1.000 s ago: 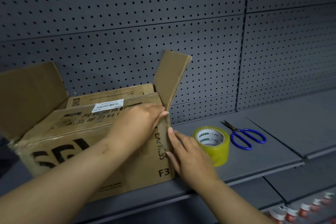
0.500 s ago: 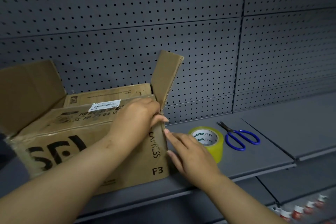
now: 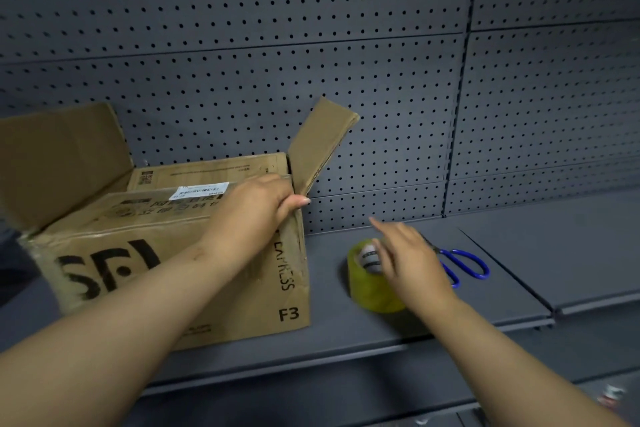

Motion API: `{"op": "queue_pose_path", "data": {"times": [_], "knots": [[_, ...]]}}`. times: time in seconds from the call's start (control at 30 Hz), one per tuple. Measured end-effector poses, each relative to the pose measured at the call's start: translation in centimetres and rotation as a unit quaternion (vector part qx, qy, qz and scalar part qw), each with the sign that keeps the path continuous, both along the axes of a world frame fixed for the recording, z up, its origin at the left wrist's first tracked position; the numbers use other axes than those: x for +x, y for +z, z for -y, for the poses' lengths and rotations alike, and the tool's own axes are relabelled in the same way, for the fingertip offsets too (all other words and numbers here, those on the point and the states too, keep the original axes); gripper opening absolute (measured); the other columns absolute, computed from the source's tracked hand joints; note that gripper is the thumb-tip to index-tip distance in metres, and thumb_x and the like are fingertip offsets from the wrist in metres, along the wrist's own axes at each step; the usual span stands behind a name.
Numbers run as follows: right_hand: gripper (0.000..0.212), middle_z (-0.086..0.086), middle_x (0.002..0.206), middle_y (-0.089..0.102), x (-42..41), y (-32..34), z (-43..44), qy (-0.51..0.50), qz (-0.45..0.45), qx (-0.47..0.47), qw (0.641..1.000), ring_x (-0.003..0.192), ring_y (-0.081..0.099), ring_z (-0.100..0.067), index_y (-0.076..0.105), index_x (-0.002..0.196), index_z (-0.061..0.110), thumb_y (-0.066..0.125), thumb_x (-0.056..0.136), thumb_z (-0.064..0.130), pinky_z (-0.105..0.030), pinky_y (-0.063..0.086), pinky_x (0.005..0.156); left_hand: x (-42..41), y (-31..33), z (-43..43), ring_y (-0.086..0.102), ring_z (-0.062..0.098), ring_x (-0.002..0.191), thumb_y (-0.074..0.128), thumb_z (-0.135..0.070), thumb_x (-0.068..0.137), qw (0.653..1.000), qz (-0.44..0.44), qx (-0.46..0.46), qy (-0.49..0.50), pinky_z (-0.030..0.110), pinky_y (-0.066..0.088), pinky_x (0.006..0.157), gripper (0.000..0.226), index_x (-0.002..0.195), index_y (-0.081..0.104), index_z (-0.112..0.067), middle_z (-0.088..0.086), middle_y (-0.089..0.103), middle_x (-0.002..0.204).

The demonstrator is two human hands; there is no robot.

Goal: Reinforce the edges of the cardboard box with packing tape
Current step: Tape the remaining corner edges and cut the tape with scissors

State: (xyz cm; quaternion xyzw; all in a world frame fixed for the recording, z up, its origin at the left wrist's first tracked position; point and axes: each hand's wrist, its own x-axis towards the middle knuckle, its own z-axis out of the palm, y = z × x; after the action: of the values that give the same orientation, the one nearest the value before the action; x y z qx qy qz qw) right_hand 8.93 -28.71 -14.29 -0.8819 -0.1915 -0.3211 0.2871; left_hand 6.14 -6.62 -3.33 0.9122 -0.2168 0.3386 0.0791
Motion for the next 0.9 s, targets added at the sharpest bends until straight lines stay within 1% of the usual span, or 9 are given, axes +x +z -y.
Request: {"op": "queue_pose_path", "data": {"times": [0.1, 0.27, 0.4, 0.53, 0.6, 0.7, 0.77, 0.83, 0.9], "knots": [[0.042, -0.009, 0.125, 0.059, 0.8, 0.5, 2.4, -0.025, -0.108, 0.024, 0.994, 0.119, 0.051, -0.026, 0.055, 0.127, 0.012, 0.046, 0.088, -0.001, -0.034, 0.04, 0.098, -0.1, -0.4, -0.3, 0.051, 0.019, 0.064, 0.052, -0.042, 0.087, 0.999, -0.016, -0.032, -0.002, 0.028, 0.038, 0.058, 0.039, 0.062, 0.053, -0.012, -0.007, 0.048, 0.062], [0.046, -0.007, 0.133, 0.052, 2.2, 0.4, 5.1, 0.03, -0.262, -0.15, 0.953, 0.126, 0.045, -0.024, 0.059, 0.121, 0.021, 0.041, 0.086, -0.003, -0.029, 0.033, 0.105, -0.4, -0.4, -0.5, 0.056, 0.02, 0.07, 0.027, -0.065, 0.082, 0.998, -0.028, -0.064, 0.003, 0.034, 0.048, 0.064, 0.071, 0.073, 0.064, -0.005, 0.003, 0.061, 0.072], [0.042, 0.005, 0.133, 0.053, 2.5, 0.1, 5.4, 0.081, -0.301, -0.218, 0.925, 0.127, 0.04, -0.018, 0.061, 0.116, 0.032, 0.051, 0.081, 0.01, -0.035, 0.029, 0.112, -0.7, -0.5, 0.1, 0.062, 0.017, 0.075, 0.045, -0.058, 0.077, 0.998, -0.023, -0.065, 0.016, 0.024, 0.044, 0.069, 0.053, 0.08, 0.072, -0.012, 0.0, 0.068, 0.079], [0.038, 0.002, 0.132, 0.053, 2.6, 0.1, 4.9, 0.09, -0.29, -0.263, 0.916, 0.13, 0.039, -0.021, 0.06, 0.116, 0.026, 0.066, 0.079, 0.024, -0.036, 0.017, 0.117, -1.1, -0.9, 0.5, 0.066, 0.021, 0.081, 0.049, -0.054, 0.084, 0.997, -0.005, -0.063, 0.045, 0.025, 0.048, 0.077, 0.05, 0.085, 0.074, -0.01, 0.005, 0.073, 0.086], [0.041, 0.001, 0.135, 0.051, 2.4, 0.1, 4.8, 0.094, -0.301, -0.237, 0.919, 0.131, 0.039, -0.022, 0.059, 0.118, 0.022, 0.069, 0.078, 0.026, -0.031, 0.026, 0.113, -1.5, -1.1, 0.8, 0.062, 0.022, 0.104, 0.036, -0.055, 0.089, 0.994, -0.028, -0.09, 0.059, 0.025, 0.042, 0.092, 0.059, 0.105, 0.07, -0.009, 0.008, 0.069, 0.111], [0.039, 0.004, 0.117, 0.059, 1.5, 0.4, 4.8, 0.131, -0.287, -0.111, 0.942, 0.113, 0.051, -0.015, 0.063, 0.113, 0.014, 0.072, 0.076, 0.021, -0.011, 0.038, 0.089, -2.5, -1.1, 1.3, 0.034, 0.016, 0.135, 0.028, -0.047, 0.091, 0.981, -0.042, -0.176, 0.075, 0.024, 0.021, 0.108, 0.06, 0.136, 0.043, -0.01, 0.005, 0.04, 0.145], [0.031, 0.008, 0.102, 0.059, 0.3, 0.8, 4.8, 0.157, -0.266, 0.021, 0.951, 0.1, 0.054, -0.009, 0.066, 0.104, 0.015, 0.074, 0.074, 0.014, 0.0, 0.034, 0.079, -3.8, -1.0, 1.8, 0.03, 0.009, 0.132, 0.038, -0.05, 0.09, 0.981, 0.026, -0.187, 0.04, 0.026, 0.024, 0.108, 0.06, 0.136, 0.043, -0.012, 0.004, 0.039, 0.143], [0.029, 0.009, 0.101, 0.061, -0.8, 1.6, 4.7, 0.198, -0.236, 0.123, 0.944, 0.1, 0.056, -0.009, 0.065, 0.092, 0.028, 0.075, 0.072, 0.01, -0.007, 0.037, 0.088, -4.8, -1.3, 2.5, 0.039, 0.002, 0.117, 0.045, -0.047, 0.086, 0.983, 0.065, -0.169, -0.014, 0.021, 0.034, 0.1, 0.055, 0.126, 0.055, -0.01, 0.001, 0.051, 0.125], [0.032, 0.005, 0.105, 0.063, -2.3, 2.9, 4.4, 0.241, -0.202, 0.182, 0.932, 0.101, 0.058, -0.005, 0.062, 0.087, 0.035, 0.077, 0.069, 0.012, -0.013, 0.04, 0.093, -5.7, -1.4, 3.6, 0.043, -0.006, 0.105, 0.052, -0.047, 0.08, 0.981, 0.024, -0.183, -0.056, 0.006, 0.034, 0.094, 0.056, 0.119, 0.061, -0.009, -0.007, 0.053, 0.113]]}}
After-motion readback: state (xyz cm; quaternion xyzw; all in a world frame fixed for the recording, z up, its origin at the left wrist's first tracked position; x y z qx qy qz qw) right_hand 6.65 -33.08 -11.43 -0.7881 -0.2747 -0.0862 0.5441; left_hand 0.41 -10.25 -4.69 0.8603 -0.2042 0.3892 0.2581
